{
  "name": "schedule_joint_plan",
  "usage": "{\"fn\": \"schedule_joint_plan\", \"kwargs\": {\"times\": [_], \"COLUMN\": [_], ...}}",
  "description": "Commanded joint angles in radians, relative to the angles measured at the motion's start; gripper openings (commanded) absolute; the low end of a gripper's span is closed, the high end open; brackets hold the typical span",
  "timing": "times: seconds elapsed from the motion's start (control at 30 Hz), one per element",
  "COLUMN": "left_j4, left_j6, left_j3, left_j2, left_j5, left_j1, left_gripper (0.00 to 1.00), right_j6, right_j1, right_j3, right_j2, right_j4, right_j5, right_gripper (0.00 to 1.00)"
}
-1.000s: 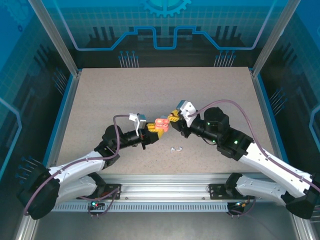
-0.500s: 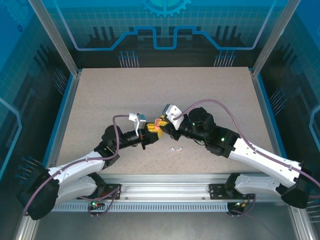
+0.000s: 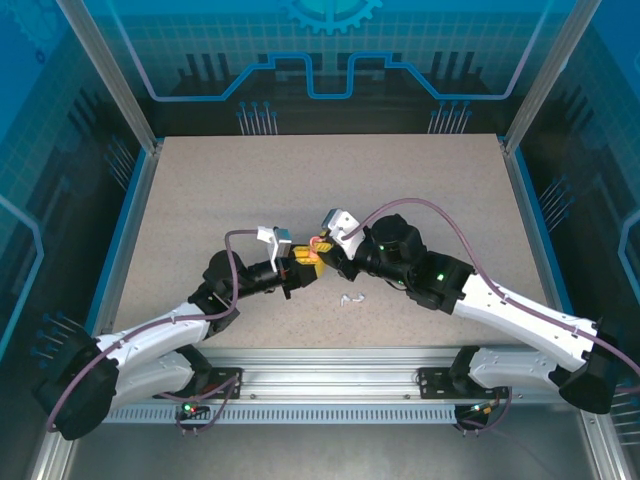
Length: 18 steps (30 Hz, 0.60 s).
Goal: Insert the wireless bluetooth earbuds into the charging case
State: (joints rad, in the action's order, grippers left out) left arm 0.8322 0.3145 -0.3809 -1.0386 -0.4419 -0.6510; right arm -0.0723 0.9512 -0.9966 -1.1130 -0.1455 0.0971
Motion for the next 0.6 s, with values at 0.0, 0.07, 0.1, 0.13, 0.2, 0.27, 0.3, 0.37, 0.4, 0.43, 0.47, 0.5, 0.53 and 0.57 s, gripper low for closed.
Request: {"fn": "schedule_joint_plan", "kwargs": {"times": [0.0, 0.07, 0.1, 0.13, 0.2, 0.27, 0.3, 0.37, 0.4, 0.43, 0.47, 0.5, 0.53, 0.57], "left_j4": [0.053, 0.055, 0.055, 0.055, 0.057, 0.055, 0.056, 0.055, 0.055, 0.055, 0.055, 0.056, 0.055, 0.055], "left_j6": [-0.009, -0.009, -0.009, -0.011, -0.011, -0.011, -0.011, -0.01, -0.011, -0.011, -0.012, -0.012, -0.012, -0.013], "left_j3": [-0.006, -0.002, 0.0, 0.0, 0.0, 0.002, 0.003, 0.004, 0.004, 0.005, 0.006, 0.007, 0.009, 0.01], "left_j2": [0.026, 0.029, 0.031, 0.033, 0.035, 0.038, 0.037, 0.039, 0.04, 0.04, 0.041, 0.043, 0.044, 0.045], "left_j5": [-0.014, -0.013, -0.013, -0.014, -0.012, -0.012, -0.012, -0.012, -0.012, -0.012, -0.011, -0.011, -0.011, -0.008], "left_j1": [-0.009, -0.008, -0.009, -0.009, -0.009, -0.008, -0.008, -0.009, -0.009, -0.008, -0.009, -0.008, -0.008, -0.008], "left_gripper": [0.0, 0.0, 0.0, 0.0, 0.0, 0.0, 0.0, 0.0, 0.0, 0.0, 0.0, 0.0, 0.0, 0.0], "right_j6": [0.005, 0.006, 0.006, 0.01, 0.021, 0.035, 0.036, 0.039, 0.039, 0.04, 0.042, 0.043, 0.049, 0.054], "right_j1": [0.017, 0.017, 0.015, 0.014, 0.009, 0.003, 0.001, -0.003, -0.004, -0.007, -0.009, -0.012, -0.016, -0.021], "right_j3": [-0.031, -0.041, -0.043, -0.044, -0.038, -0.037, -0.037, -0.042, -0.043, -0.047, -0.049, -0.05, -0.051, -0.053], "right_j2": [-0.005, -0.008, -0.008, -0.008, -0.005, -0.005, -0.007, -0.011, -0.014, -0.016, -0.016, -0.014, -0.012, -0.008], "right_j4": [-0.029, -0.06, -0.073, -0.08, -0.08, -0.075, -0.075, -0.081, -0.086, -0.091, -0.095, -0.095, -0.094, -0.089], "right_j5": [-0.019, -0.027, -0.033, -0.039, -0.066, -0.094, -0.1, -0.105, -0.106, -0.108, -0.11, -0.115, -0.123, -0.132], "right_gripper": [0.22, 0.22, 0.22, 0.22, 0.23, 0.23, 0.23, 0.23, 0.23, 0.24, 0.24, 0.24, 0.25, 0.26]}}
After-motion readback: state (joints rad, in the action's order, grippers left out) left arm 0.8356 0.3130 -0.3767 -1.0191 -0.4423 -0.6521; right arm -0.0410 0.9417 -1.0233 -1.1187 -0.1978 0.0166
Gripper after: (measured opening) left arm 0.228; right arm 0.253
